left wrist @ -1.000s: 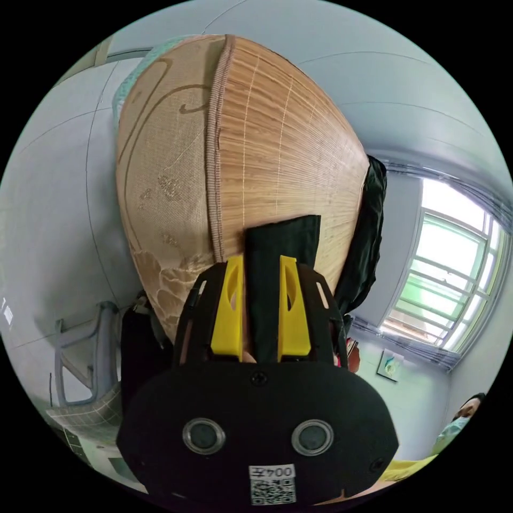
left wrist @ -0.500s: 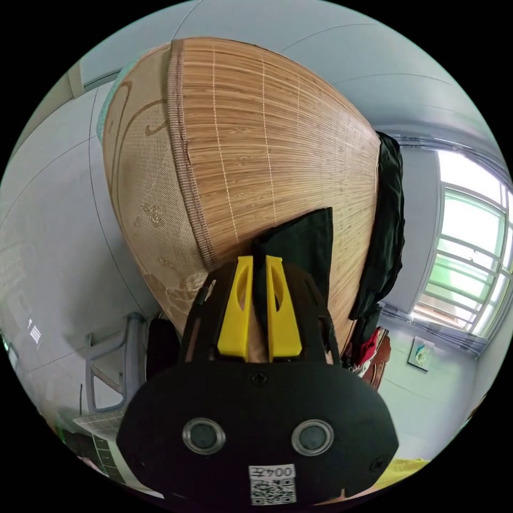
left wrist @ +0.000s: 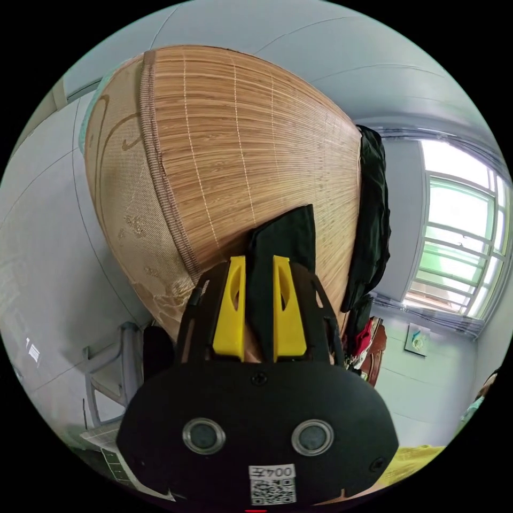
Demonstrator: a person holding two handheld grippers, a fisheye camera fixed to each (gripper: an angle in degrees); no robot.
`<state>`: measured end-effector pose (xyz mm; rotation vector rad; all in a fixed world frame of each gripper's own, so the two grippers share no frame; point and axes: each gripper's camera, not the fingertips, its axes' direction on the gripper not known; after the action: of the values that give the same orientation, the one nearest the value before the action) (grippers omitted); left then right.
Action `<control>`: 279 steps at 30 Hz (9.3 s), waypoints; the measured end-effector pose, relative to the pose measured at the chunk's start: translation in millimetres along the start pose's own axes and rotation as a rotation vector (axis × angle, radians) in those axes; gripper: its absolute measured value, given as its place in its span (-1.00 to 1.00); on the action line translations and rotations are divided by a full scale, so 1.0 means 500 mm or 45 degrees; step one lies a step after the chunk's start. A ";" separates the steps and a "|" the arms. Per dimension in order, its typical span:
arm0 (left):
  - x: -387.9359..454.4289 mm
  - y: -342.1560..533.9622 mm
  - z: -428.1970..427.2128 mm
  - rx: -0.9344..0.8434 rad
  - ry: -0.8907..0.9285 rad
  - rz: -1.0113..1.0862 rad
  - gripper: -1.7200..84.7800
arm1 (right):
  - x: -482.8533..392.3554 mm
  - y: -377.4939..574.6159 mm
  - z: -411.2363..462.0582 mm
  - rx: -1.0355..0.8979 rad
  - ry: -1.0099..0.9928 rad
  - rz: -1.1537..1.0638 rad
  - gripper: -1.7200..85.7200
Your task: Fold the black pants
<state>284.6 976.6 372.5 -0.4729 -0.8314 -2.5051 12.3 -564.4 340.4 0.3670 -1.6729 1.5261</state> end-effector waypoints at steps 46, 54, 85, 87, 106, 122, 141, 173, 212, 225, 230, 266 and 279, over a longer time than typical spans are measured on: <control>0.140 -0.107 0.057 -0.009 0.023 0.524 -0.90 | -0.173 -0.185 0.258 -0.012 0.048 -0.081 -0.96; 0.102 -0.138 0.098 -0.090 -0.170 0.420 -0.90 | -0.163 -0.198 0.362 -0.026 0.142 -0.026 -0.95; 0.810 0.058 0.338 -0.209 -0.896 1.124 -0.95 | -0.659 -0.184 0.734 -0.352 1.087 -1.749 -0.81; 0.836 0.071 0.337 -0.170 -0.916 1.156 -0.95 | -0.678 -0.187 0.785 -0.477 1.211 -1.867 -0.78; 1.040 0.055 0.285 -0.059 -0.816 1.083 -0.95 | -0.701 -0.047 0.781 -0.274 1.538 -2.096 -0.96; 1.230 -0.024 0.233 -0.156 -0.720 0.856 -0.96 | -0.596 -0.026 0.429 0.208 1.045 -1.234 -0.78; 1.818 0.531 0.616 -0.696 -0.506 1.998 -0.96 | -0.239 -0.003 -0.111 0.409 0.737 -0.415 -0.77; 2.047 0.704 0.759 -0.795 -0.897 1.833 -0.96 | 0.025 0.156 -0.625 0.904 -0.118 -0.090 -0.86; 1.842 0.678 0.798 -0.823 -0.842 1.792 -0.96 | -0.076 0.011 -0.592 0.542 0.157 -0.165 -0.89; 1.666 0.614 0.817 -0.770 -0.826 1.774 -0.96 | -0.431 0.066 -0.361 0.485 0.873 -0.691 -0.97; 1.602 0.547 0.807 -0.841 -0.743 1.672 -0.94 | -0.518 -0.002 -0.122 0.138 1.304 -0.788 -0.98; 0.816 -0.462 0.427 -0.674 -0.603 1.333 -0.64 | -0.723 -0.124 0.161 -0.305 1.595 -0.593 -0.98; 0.770 -0.535 0.467 -0.799 -0.457 1.245 -0.69 | -0.684 -0.067 0.157 -0.304 1.545 -0.563 -0.98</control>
<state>-135.6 1193.9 597.1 -1.2078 0.1465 -1.6952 218.3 -748.8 121.7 -0.2864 -0.7015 0.8546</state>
